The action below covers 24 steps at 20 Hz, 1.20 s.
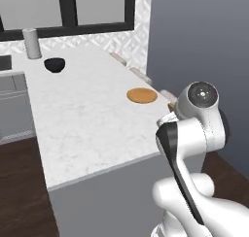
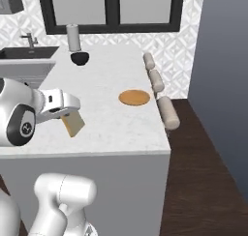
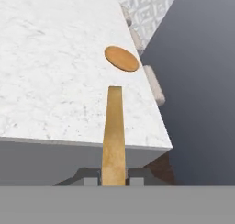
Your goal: Start the toaster. Once the lever pops up, take the bread to the plate on the dining counter.
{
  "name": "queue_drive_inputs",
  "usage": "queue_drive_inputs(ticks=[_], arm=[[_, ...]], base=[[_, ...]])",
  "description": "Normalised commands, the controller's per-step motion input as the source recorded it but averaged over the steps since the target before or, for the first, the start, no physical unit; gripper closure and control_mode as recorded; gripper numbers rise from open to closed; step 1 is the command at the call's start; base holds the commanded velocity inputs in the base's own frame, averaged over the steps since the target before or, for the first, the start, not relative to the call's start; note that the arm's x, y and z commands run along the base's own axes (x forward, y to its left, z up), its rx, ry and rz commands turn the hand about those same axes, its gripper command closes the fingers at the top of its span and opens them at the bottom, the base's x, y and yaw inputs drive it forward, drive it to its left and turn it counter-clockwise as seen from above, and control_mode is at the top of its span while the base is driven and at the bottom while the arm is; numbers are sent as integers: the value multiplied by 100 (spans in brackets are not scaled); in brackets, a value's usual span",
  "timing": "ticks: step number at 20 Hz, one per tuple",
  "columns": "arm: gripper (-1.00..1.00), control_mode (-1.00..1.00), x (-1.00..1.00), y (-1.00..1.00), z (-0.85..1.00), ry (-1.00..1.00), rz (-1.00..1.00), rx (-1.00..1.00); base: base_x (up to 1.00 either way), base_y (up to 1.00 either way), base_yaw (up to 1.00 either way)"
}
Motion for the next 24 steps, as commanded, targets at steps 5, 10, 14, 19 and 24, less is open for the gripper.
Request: queue_drive_inputs(ticks=[5,10,14,19,24], arm=[[100,100,0,0,0,0,0,0],[100,100,0,0,0,0,0,0],[100,100,0,0,0,0,0,0],[100,100,0,0,0,0,0,0],[100,100,0,0,0,0,0,0]], base=[[36,-100,24],[15,-100,34],[7,-100,39],[0,-90,50],[3,-60,62]])
